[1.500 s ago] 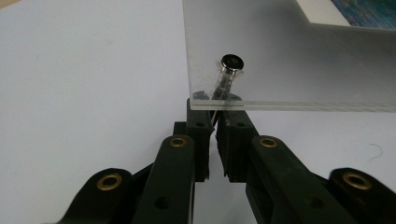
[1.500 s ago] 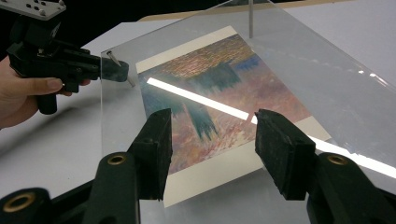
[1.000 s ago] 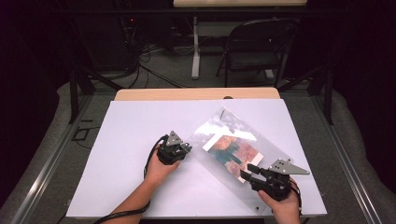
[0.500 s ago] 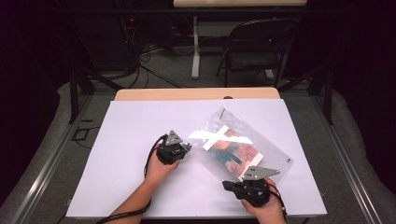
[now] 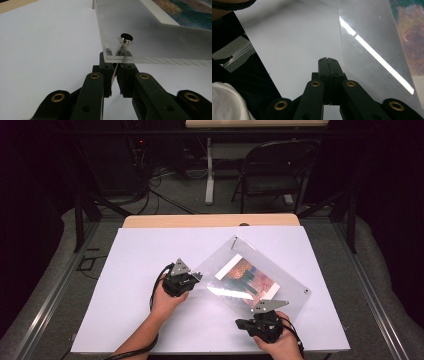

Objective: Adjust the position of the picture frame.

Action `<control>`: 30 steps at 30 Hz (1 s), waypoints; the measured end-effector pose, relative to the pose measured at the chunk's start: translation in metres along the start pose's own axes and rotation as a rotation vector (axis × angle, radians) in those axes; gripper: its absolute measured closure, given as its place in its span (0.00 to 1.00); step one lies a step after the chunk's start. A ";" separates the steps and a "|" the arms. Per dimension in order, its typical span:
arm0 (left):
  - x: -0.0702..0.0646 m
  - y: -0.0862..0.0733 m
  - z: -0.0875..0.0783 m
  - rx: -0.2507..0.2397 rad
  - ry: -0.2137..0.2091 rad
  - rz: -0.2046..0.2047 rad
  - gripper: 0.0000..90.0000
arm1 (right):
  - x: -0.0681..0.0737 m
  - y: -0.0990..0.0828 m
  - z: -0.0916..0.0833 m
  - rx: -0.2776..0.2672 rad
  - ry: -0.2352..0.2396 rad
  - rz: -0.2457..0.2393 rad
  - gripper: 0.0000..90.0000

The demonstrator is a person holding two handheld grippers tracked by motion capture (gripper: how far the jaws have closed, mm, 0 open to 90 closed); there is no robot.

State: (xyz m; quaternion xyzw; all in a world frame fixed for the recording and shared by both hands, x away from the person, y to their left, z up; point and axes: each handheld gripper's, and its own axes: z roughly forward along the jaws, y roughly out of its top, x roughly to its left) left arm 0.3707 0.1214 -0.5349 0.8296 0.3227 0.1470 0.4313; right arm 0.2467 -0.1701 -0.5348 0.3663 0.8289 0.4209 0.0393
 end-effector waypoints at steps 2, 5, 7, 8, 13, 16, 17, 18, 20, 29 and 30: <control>-0.001 -0.002 -0.003 0.003 0.003 0.002 0.92 | 0.000 0.001 0.000 0.005 0.004 -0.003 1.00; -0.001 -0.004 -0.009 0.008 0.008 0.011 0.93 | -0.003 0.002 0.000 0.005 0.019 0.010 1.00; -0.002 -0.007 -0.014 0.009 0.012 0.012 0.93 | -0.006 0.003 -0.001 0.001 0.034 0.041 1.00; -0.003 -0.009 -0.017 0.006 0.015 0.004 0.93 | -0.009 0.004 -0.001 -0.002 0.037 0.045 1.00; -0.007 -0.015 -0.029 0.014 0.024 0.010 0.94 | -0.023 0.009 -0.002 -0.006 0.041 0.096 1.00; -0.011 -0.019 -0.036 0.012 0.024 0.011 0.94 | -0.033 0.013 -0.004 -0.012 0.056 0.134 1.00; -0.012 -0.019 -0.037 0.009 0.022 0.010 0.94 | -0.036 0.014 -0.004 -0.019 0.061 0.140 1.00; -0.013 -0.020 -0.039 0.006 0.023 0.011 0.94 | -0.039 0.016 -0.005 -0.014 0.062 0.147 1.00; -0.015 -0.022 -0.042 0.001 0.021 0.001 0.94 | -0.043 0.019 -0.005 -0.017 0.057 0.156 1.00; -0.023 -0.030 -0.051 -0.007 -0.002 -0.018 0.95 | -0.063 0.031 0.001 -0.007 0.037 0.200 1.00; -0.026 -0.030 -0.054 -0.011 -0.005 -0.019 0.95 | -0.068 0.034 0.001 -0.014 0.033 0.209 1.00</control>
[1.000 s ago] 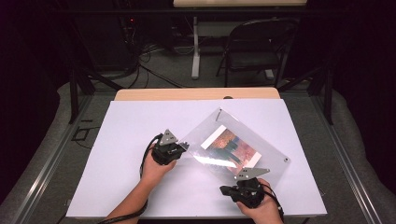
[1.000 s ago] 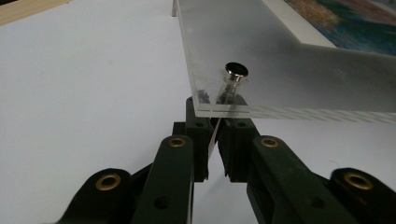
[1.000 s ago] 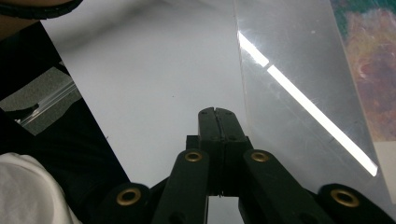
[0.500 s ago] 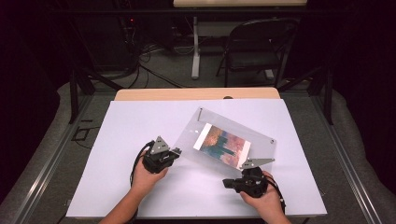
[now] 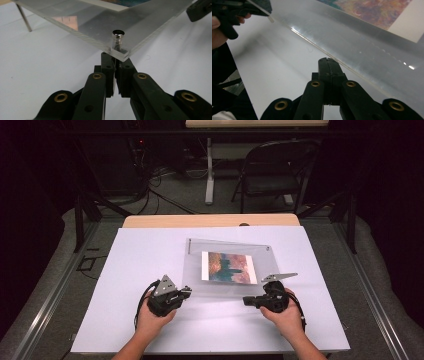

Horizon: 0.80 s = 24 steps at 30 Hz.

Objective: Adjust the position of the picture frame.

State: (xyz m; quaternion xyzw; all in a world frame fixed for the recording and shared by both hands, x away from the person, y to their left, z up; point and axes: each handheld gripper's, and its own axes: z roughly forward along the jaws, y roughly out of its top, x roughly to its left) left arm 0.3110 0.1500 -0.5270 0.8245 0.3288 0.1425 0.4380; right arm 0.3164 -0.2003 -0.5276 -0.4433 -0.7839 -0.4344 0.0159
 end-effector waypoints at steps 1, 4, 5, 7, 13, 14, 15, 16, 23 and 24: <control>0.000 0.000 0.000 0.000 0.000 0.000 0.95 | 0.000 0.000 0.000 0.000 0.000 0.000 1.00; -0.005 -0.003 -0.002 -0.009 -0.012 -0.010 0.95 | -0.008 0.009 0.002 -0.002 -0.025 0.015 1.00; -0.006 -0.003 -0.004 -0.010 -0.015 -0.012 0.95 | -0.008 0.009 0.002 -0.002 -0.025 0.015 1.00; -0.008 -0.004 -0.005 -0.017 -0.015 -0.011 0.95 | -0.014 0.012 0.004 -0.008 -0.036 0.033 1.00; -0.020 -0.007 -0.005 -0.009 -0.010 0.004 0.95 | -0.027 0.023 0.010 0.003 -0.060 0.065 1.00; -0.021 -0.008 -0.004 -0.011 -0.014 0.007 0.95 | -0.028 0.024 0.011 0.003 -0.064 0.067 1.00; -0.022 -0.008 -0.004 -0.011 -0.014 0.017 0.95 | -0.029 0.025 0.012 0.004 -0.066 0.070 1.00; -0.023 -0.008 -0.003 -0.008 -0.017 0.012 0.95 | -0.031 0.027 0.013 0.009 -0.068 0.073 1.00; -0.029 -0.008 0.003 -0.008 -0.040 0.000 0.95 | -0.038 0.028 0.015 0.008 -0.097 0.064 1.00; -0.031 -0.008 0.004 0.001 -0.047 0.007 0.95 | -0.038 0.026 0.013 0.009 -0.105 0.062 1.00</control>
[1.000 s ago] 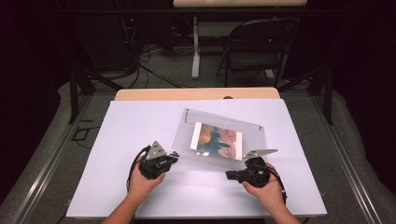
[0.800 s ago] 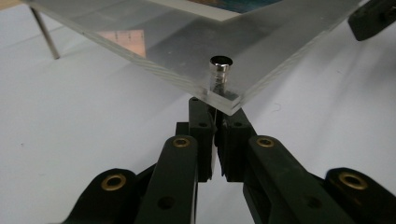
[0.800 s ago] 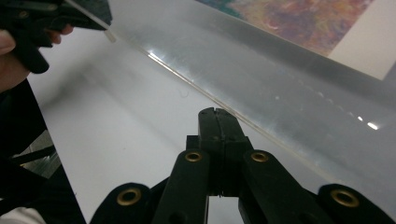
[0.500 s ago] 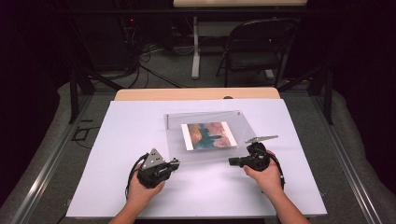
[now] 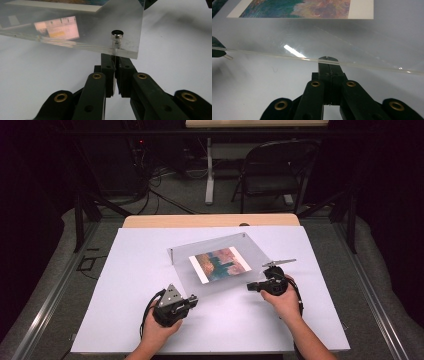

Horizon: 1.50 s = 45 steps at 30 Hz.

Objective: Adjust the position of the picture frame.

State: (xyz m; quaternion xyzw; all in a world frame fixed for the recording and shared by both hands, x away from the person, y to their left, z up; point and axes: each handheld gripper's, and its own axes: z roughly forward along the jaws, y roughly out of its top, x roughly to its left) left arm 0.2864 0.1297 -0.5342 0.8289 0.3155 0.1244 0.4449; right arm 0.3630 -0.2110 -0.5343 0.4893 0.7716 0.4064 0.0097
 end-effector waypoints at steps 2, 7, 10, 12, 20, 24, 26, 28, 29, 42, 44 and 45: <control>-0.005 0.000 0.004 0.005 -0.019 0.002 0.95 | 0.000 -0.002 -0.003 0.003 -0.003 -0.007 1.00; -0.016 0.004 0.013 0.015 -0.058 0.018 0.95 | 0.001 -0.023 -0.031 0.007 -0.030 -0.038 1.00; -0.023 0.005 0.021 0.032 -0.064 0.029 0.95 | 0.002 -0.035 -0.047 -0.007 -0.043 -0.044 1.00; -0.026 0.005 0.027 0.048 -0.065 0.039 0.95 | 0.004 -0.045 -0.058 -0.025 -0.047 -0.049 0.97; -0.031 0.001 0.037 0.086 -0.089 0.058 0.94 | 0.012 -0.065 -0.070 -0.133 -0.065 -0.086 0.88; -0.027 0.000 0.035 0.080 -0.112 0.031 0.92 | 0.014 -0.065 -0.068 -0.175 -0.071 -0.119 0.82; -0.025 0.000 0.031 0.065 -0.121 0.027 0.86 | 0.016 -0.065 -0.066 -0.186 -0.068 -0.126 0.78; -0.022 0.000 0.027 0.050 -0.134 0.014 0.80 | 0.017 -0.066 -0.063 -0.197 -0.070 -0.136 0.74; -0.021 0.000 0.023 0.050 -0.135 0.010 0.77 | 0.018 -0.066 -0.063 -0.202 -0.079 -0.145 0.72; -0.002 -0.013 -0.018 -0.012 -0.099 -0.036 0.49 | 0.026 -0.066 -0.060 -0.273 -0.126 -0.225 0.52; 0.004 -0.014 -0.024 -0.032 -0.077 -0.045 0.48 | 0.027 -0.066 -0.060 -0.273 -0.126 -0.227 0.52; 0.006 -0.015 -0.026 -0.039 -0.068 -0.051 0.48 | 0.029 -0.066 -0.060 -0.269 -0.124 -0.230 0.51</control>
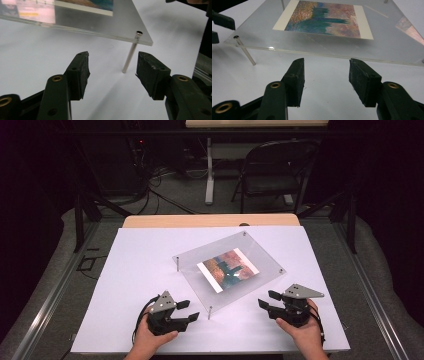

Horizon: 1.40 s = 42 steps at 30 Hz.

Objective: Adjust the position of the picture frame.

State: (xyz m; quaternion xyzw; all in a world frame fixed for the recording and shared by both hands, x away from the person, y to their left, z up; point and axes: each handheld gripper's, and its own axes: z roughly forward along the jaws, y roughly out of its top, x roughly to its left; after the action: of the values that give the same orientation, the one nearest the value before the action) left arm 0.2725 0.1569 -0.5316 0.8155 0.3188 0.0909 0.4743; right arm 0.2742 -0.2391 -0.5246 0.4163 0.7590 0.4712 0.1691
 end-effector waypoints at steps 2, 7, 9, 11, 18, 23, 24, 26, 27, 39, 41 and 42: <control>0.005 -0.001 -0.004 -0.013 0.020 -0.007 0.47 | 0.003 0.001 0.000 -0.005 0.007 0.000 0.51; 0.020 -0.002 -0.009 -0.040 0.075 -0.038 0.46 | 0.011 0.001 0.001 0.022 0.007 -0.013 0.50; 0.026 -0.003 -0.010 -0.045 0.086 -0.064 0.46 | 0.014 0.001 0.001 0.019 0.011 -0.014 0.50; 0.034 -0.005 -0.013 -0.061 0.102 -0.096 0.46 | 0.015 0.000 0.001 0.022 0.018 -0.008 0.49; 0.057 -0.005 -0.020 -0.111 0.134 -0.199 0.46 | 0.016 0.000 -0.001 -0.001 0.012 0.002 0.47; 0.070 -0.002 -0.023 -0.123 0.163 -0.209 0.49 | 0.020 -0.001 -0.003 -0.019 0.010 -0.004 0.48; 0.076 0.000 -0.023 -0.127 0.183 -0.197 0.50 | 0.021 -0.001 -0.003 -0.017 0.009 -0.008 0.49; 0.081 0.001 -0.024 -0.126 0.197 -0.193 0.51 | 0.023 -0.002 -0.004 -0.024 0.013 -0.010 0.49; 0.083 0.002 -0.023 -0.130 0.202 -0.194 0.51 | 0.024 -0.002 -0.004 -0.024 0.013 -0.012 0.49; 0.105 0.007 -0.012 -0.121 0.250 -0.202 0.50 | 0.021 -0.003 -0.001 -0.033 0.024 0.014 0.50; 0.107 0.008 -0.009 -0.120 0.248 -0.188 0.50 | 0.021 -0.003 -0.001 -0.036 0.024 0.016 0.50; 0.108 0.009 -0.007 -0.115 0.248 -0.183 0.50 | 0.021 -0.003 -0.001 -0.037 0.024 0.017 0.50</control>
State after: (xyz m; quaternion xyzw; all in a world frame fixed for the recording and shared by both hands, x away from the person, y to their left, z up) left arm 0.3577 0.2243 -0.5373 0.7371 0.4422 0.1654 0.4835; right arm 0.2593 -0.2241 -0.5241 0.4139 0.7486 0.4914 0.1638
